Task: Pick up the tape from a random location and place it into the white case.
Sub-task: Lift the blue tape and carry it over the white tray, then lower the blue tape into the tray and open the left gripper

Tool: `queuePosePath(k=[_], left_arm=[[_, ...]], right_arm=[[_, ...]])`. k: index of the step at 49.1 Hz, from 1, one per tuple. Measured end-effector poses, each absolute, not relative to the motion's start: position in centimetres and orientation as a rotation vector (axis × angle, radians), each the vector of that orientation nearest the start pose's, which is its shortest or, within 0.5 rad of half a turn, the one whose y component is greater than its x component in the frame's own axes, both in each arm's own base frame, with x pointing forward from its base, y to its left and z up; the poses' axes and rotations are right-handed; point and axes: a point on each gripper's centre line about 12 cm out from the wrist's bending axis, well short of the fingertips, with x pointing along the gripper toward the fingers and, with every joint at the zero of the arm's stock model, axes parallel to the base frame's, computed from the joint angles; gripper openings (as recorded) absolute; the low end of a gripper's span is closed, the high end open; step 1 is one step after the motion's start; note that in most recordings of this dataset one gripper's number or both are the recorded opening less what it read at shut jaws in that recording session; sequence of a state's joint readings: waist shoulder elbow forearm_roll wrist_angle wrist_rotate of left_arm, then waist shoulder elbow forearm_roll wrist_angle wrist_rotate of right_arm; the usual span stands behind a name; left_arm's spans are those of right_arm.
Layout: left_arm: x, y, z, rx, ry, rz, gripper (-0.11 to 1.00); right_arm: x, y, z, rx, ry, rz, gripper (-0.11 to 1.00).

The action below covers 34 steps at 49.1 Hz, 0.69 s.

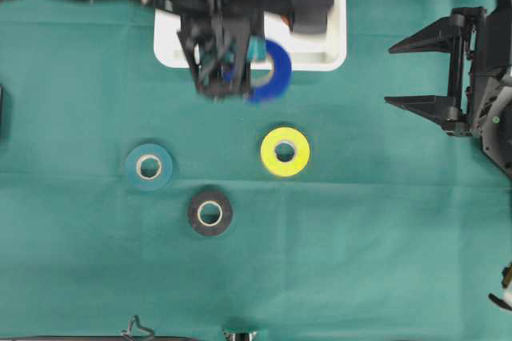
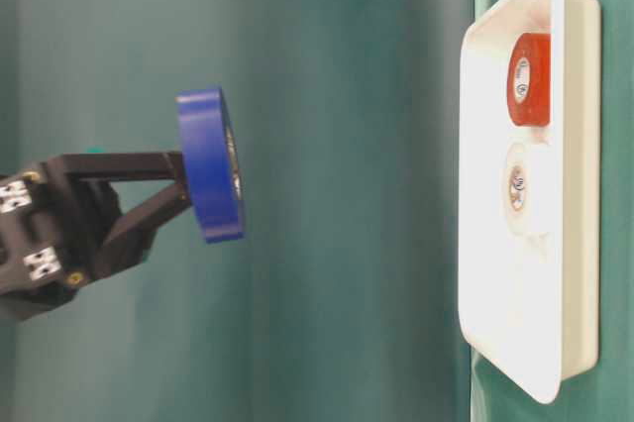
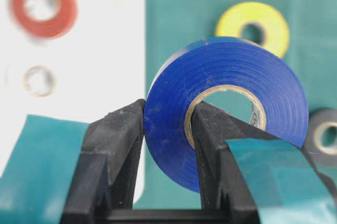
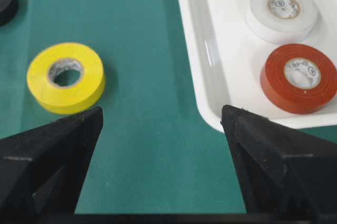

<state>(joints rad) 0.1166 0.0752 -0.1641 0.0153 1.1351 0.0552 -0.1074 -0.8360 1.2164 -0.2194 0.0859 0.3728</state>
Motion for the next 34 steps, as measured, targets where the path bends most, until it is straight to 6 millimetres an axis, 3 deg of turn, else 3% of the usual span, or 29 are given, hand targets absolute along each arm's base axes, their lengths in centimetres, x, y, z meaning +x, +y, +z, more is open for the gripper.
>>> queuePosePath(k=[15, 23, 34], left_arm=[[42.4, 11.7, 34.7, -0.073, 1.048, 0.221, 0.22], [42.1, 12.9, 34.7, -0.089, 1.047, 0.245, 0.22], [42.0, 12.9, 34.6, -0.087, 1.051, 0.245, 0.22]], right_arm=[[20.0, -2.4, 20.8, 0.17, 0.454, -0.159, 0.88], [20.0, -2.4, 20.8, 0.172, 0.454, -0.16, 0.88], [20.0, -2.4, 20.8, 0.169, 0.454, -0.159, 0.88]])
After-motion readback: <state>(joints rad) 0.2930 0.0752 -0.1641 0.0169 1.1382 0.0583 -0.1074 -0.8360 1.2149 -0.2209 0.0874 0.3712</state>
